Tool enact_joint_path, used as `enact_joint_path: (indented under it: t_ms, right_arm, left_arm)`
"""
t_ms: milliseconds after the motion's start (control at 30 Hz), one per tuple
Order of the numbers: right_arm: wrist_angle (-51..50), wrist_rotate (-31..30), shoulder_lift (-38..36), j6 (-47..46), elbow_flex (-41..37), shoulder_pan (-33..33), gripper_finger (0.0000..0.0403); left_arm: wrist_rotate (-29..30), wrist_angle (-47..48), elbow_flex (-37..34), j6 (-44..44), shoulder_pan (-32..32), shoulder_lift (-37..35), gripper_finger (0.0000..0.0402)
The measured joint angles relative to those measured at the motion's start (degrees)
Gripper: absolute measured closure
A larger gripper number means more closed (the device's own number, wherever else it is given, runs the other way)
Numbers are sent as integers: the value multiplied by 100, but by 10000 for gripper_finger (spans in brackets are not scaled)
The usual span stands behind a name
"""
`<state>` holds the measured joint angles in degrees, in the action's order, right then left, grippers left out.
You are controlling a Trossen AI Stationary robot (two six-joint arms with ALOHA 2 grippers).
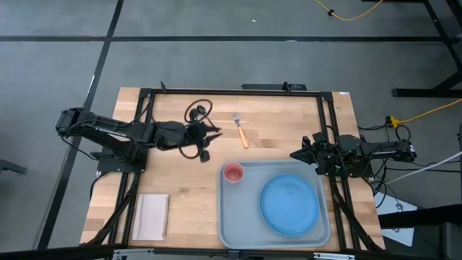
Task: Pick and place plate/cup/fork/spoon on tray
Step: Put the black spoon on the gray tray to the bottom of the pink cup
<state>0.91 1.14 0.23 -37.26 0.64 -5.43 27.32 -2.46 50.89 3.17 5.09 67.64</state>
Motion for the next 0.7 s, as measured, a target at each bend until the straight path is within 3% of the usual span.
enact_joint_path:
  t_ms: [100, 300, 400, 533, 700]
  right_arm:
    - [0, -1, 0, 13, 0, 0, 398]
    - [0, -1, 2, 17, 0, 0, 398]
    - [2, 1, 2, 20, 0, 0, 398]
    - [2, 1, 2, 22, 0, 0, 398]
    - [2, 2, 2, 25, 0, 0, 398]
  left_arm:
    - [192, -193, 5, -449, -507, 223, 333]
    - [245, 332, -6, -1429, -1653, 771, 333]
    - [254, 543, -6, -2594, -2289, 1075, 333]
    - [-419, 639, -9, -4041, -3016, 1475, 333]
    - [-1175, 383, -12, -4641, -3524, 1935, 333]
